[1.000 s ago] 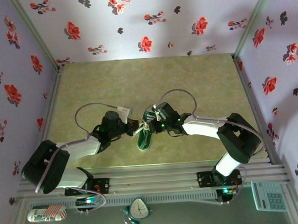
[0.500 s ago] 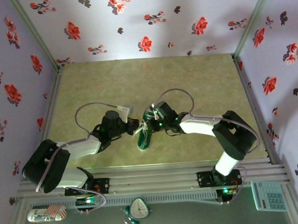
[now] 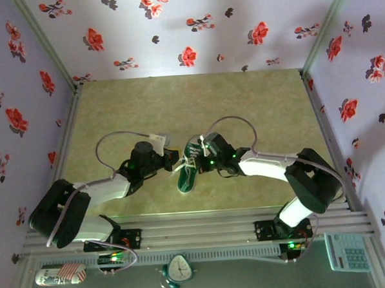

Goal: Tie the shoes

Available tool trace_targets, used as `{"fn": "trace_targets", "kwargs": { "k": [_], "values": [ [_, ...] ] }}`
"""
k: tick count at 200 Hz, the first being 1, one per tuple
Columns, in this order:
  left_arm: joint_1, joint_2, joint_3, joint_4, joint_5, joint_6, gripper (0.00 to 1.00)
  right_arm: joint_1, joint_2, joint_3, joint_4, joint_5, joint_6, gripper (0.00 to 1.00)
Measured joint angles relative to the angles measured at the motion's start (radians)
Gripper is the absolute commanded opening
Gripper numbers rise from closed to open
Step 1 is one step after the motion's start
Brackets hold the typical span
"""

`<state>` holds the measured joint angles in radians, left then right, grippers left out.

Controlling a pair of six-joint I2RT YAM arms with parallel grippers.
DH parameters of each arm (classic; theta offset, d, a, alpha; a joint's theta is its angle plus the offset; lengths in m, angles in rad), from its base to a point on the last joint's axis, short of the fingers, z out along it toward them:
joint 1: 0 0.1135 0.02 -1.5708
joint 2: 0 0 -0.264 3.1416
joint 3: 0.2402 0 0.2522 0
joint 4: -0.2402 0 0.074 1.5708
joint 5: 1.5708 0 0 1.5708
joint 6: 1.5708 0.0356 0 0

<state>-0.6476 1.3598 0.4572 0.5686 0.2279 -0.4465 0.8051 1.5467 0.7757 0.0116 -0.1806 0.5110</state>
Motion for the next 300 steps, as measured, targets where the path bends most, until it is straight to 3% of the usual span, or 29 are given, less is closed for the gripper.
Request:
{"fn": "trace_targets", "kwargs": {
  "k": [29,57,150,225,300],
  "values": [
    [0.000,0.000,-0.008,0.020,0.001,0.000,0.00,-0.001,-0.036,-0.001,-0.033,0.018,-0.034,0.26],
    [0.000,0.000,-0.017,0.021,0.002,0.002,0.00,-0.018,-0.066,-0.001,-0.046,0.067,-0.048,0.28],
    [0.000,-0.021,-0.017,-0.032,0.008,0.004,0.00,-0.158,0.071,0.073,-0.123,0.168,-0.119,0.20],
    [0.000,-0.027,-0.012,-0.067,0.008,-0.012,0.00,-0.158,0.167,0.130,-0.233,0.255,-0.153,0.18],
    [0.000,-0.021,0.045,-0.093,0.008,-0.084,0.00,-0.093,0.085,0.040,-0.237,0.199,-0.142,0.16]
  ]
}}
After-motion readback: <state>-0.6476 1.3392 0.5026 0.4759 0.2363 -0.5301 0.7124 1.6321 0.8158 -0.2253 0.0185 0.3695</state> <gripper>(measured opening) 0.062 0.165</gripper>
